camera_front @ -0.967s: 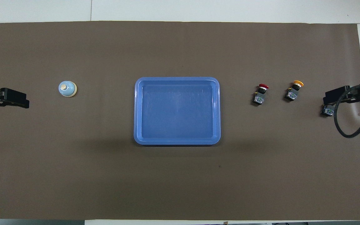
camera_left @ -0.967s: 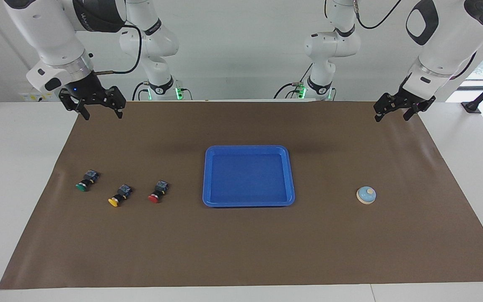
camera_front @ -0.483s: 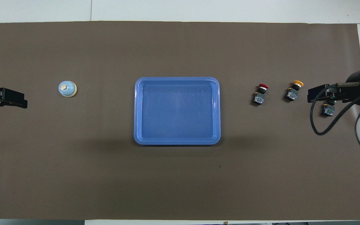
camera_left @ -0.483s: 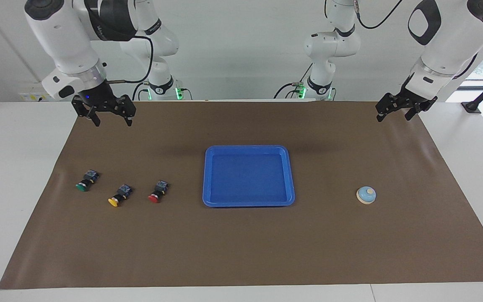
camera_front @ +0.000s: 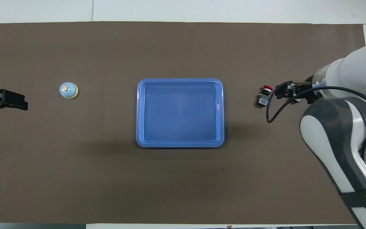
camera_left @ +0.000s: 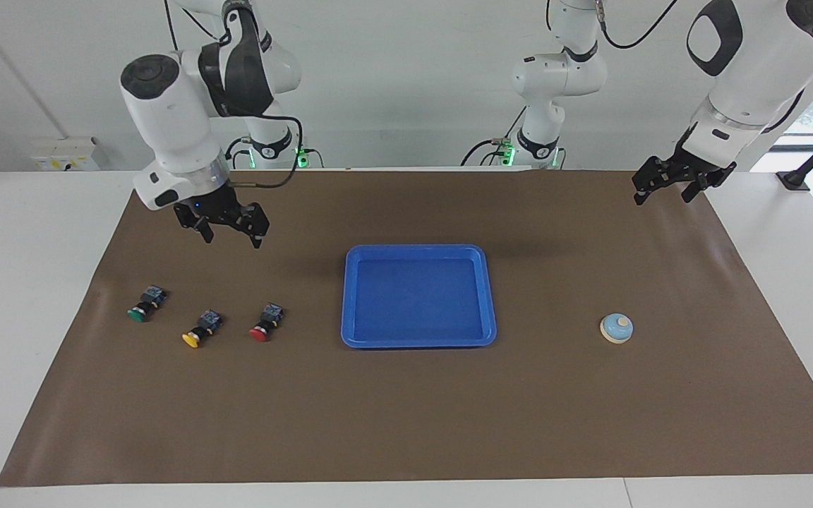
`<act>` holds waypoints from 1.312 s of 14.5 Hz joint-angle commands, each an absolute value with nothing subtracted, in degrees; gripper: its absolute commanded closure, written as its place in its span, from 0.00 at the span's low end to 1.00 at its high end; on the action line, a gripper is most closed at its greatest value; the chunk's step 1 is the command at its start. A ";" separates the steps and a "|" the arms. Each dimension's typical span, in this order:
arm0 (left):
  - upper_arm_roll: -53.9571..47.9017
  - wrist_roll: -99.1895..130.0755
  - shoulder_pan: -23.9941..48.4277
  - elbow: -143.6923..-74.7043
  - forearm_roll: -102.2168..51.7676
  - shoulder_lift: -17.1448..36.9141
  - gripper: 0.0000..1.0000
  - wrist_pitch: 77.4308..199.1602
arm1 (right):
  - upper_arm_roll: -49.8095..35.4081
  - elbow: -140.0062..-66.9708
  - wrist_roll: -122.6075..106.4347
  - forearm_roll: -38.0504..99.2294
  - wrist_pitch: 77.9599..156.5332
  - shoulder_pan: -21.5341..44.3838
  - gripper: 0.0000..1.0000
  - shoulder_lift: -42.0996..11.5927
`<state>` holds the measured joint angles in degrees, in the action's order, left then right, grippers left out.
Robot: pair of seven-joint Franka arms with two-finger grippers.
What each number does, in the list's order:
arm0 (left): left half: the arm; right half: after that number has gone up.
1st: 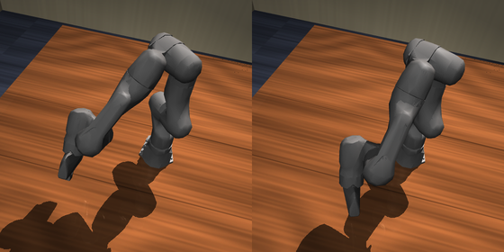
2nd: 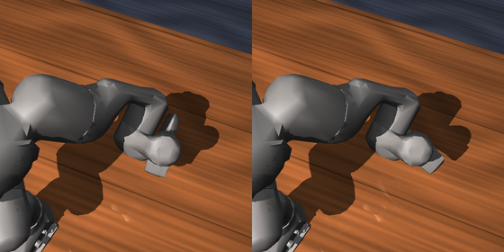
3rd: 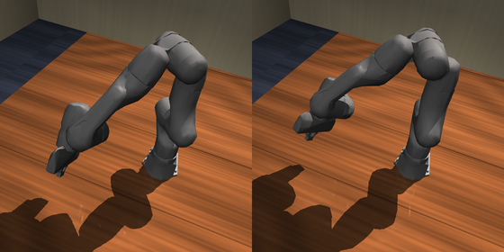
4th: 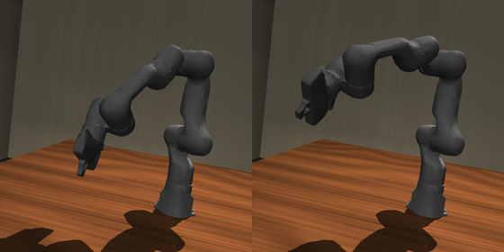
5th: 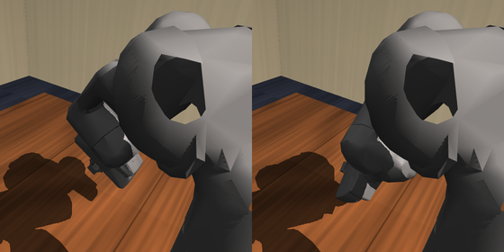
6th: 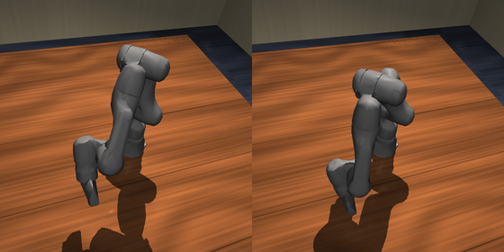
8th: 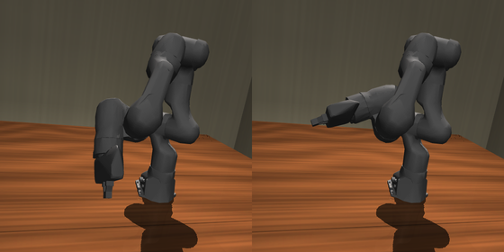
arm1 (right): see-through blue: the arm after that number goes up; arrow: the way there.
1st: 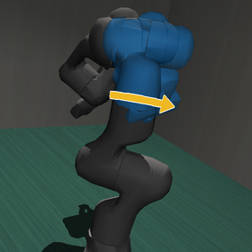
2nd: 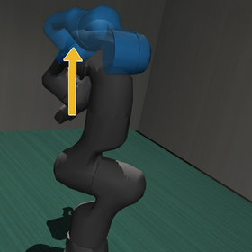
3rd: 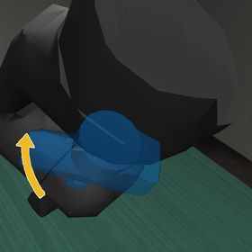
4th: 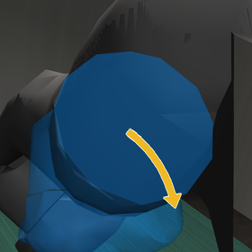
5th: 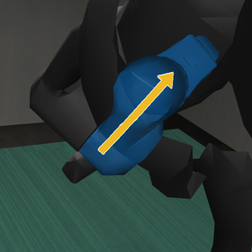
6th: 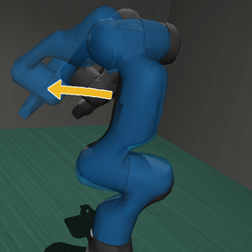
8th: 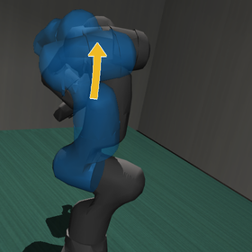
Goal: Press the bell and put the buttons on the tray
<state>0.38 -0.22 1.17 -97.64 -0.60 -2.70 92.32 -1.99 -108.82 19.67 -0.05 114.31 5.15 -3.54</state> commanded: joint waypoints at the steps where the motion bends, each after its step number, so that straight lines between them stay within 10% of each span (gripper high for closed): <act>1: 0.53 0.09 1.32 -97.03 0.09 -2.64 0.00 91.23 | -2.20 -112.31 23.64 -0.09 123.28 5.54 0.00 -7.19; 19: 0.53 0.09 1.32 -97.03 0.09 -2.64 0.00 91.23 | -2.20 -112.94 24.52 -0.26 139.13 5.45 0.00 -20.65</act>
